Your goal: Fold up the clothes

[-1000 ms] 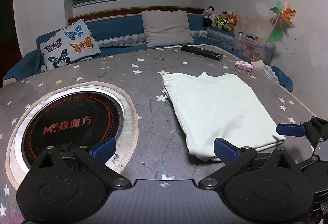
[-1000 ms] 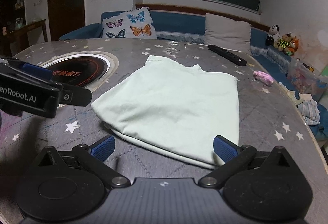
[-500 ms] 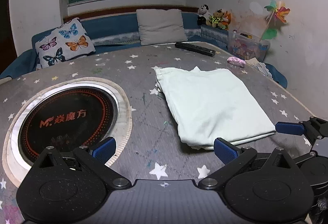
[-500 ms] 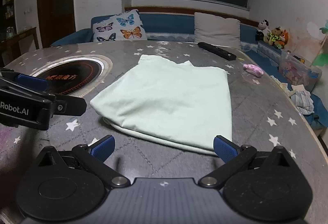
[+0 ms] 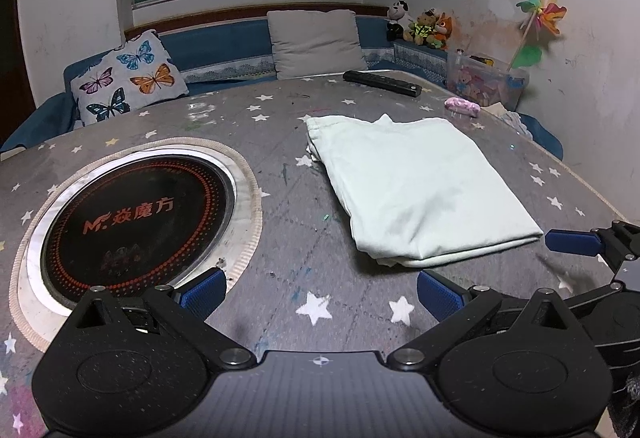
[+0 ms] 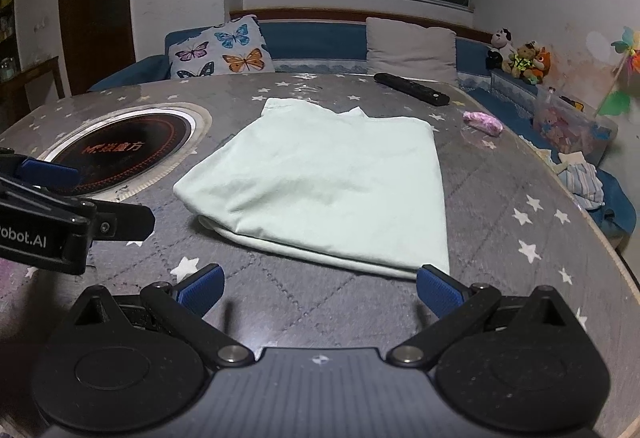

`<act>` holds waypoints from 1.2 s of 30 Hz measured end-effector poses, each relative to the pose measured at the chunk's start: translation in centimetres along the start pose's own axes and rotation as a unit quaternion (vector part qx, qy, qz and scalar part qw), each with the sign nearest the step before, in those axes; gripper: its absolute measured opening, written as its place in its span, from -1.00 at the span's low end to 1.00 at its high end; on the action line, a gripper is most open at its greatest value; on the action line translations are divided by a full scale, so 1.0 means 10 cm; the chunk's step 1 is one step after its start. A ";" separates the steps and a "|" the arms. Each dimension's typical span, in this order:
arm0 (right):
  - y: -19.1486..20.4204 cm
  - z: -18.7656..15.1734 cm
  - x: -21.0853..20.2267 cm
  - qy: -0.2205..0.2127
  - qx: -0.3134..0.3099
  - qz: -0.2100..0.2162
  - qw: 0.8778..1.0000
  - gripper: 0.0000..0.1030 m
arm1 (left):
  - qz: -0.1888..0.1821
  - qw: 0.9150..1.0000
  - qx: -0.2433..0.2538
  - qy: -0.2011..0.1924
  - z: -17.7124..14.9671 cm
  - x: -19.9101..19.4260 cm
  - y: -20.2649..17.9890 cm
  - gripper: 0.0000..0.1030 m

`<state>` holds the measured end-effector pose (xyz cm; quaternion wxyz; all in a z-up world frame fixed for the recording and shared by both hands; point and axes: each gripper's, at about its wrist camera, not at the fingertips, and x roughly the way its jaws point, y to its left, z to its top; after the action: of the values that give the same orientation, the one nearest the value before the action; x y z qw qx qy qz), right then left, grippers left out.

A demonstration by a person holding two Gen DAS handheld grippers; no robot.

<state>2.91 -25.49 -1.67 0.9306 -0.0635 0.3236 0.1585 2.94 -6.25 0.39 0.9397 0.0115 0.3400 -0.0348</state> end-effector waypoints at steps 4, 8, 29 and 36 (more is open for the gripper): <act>0.01 -0.02 -0.01 0.001 0.006 -0.001 1.000 1.00 | 0.000 1.000 0.002 0.001 -0.04 -0.02 -0.01 1.00; 0.03 -0.05 -0.03 0.001 0.009 -0.001 1.000 1.00 | 0.001 1.000 0.004 0.001 -0.09 -0.05 -0.03 1.00; 0.11 -0.21 -0.15 -0.008 0.010 -0.002 1.000 1.00 | 0.003 1.000 0.006 -0.010 -0.25 -0.17 -0.08 1.00; 0.13 -0.25 -0.17 -0.010 0.007 -0.005 1.000 1.00 | 0.006 1.000 0.001 -0.014 -0.30 -0.21 -0.09 1.00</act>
<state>-0.19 -25.27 -2.58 0.9352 -0.0572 0.3147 0.1518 -0.71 -6.90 -0.57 0.9445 0.0144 0.3267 -0.0297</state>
